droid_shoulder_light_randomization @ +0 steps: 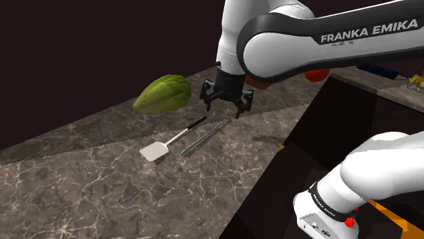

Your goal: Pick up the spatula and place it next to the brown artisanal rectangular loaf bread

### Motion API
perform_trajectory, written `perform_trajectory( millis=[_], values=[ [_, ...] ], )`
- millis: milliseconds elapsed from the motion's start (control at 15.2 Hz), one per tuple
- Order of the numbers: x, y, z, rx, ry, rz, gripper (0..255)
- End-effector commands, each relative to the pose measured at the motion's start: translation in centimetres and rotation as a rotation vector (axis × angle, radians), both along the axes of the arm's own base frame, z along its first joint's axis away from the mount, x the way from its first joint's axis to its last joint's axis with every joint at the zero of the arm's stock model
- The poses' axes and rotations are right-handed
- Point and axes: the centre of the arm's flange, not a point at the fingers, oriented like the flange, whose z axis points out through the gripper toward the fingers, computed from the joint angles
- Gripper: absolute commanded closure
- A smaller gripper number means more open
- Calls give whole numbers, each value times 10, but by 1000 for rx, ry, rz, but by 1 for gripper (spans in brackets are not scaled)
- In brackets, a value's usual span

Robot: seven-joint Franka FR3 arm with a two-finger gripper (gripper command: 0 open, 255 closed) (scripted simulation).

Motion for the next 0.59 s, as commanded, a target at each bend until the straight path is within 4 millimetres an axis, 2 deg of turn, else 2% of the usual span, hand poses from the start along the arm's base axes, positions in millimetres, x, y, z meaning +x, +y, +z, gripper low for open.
perform_trajectory(
  millis=[0,528],
  values=[
    [11,20,-11,6,1,-85,0],
    [77,87,-64,19,9,-392,0]
  ],
)
